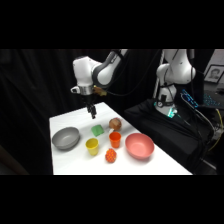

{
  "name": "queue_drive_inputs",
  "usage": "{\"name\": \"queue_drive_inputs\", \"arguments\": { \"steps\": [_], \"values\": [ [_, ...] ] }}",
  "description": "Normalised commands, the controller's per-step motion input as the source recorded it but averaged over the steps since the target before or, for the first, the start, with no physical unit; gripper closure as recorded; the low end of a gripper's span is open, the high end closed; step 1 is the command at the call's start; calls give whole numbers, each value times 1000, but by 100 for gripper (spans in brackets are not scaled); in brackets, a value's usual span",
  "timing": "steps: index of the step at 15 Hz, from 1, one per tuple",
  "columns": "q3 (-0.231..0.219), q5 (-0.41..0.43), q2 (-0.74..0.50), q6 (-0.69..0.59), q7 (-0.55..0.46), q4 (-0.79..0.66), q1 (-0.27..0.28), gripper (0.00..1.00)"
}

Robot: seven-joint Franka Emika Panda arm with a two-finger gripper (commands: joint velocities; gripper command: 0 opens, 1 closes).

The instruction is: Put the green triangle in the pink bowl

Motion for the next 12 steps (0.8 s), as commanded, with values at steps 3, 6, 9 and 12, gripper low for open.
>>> {"name": "queue_drive_inputs", "arguments": {
  "steps": [3,6,9,12],
  "values": [
    [79,128,174,165,-125,101,-99,0],
    [100,149,174,150,-159,125,-125,0],
    [121,168,172,142,-196,138,-148,0],
    [139,185,157,148,-215,118,-146,0]
  ]
}}
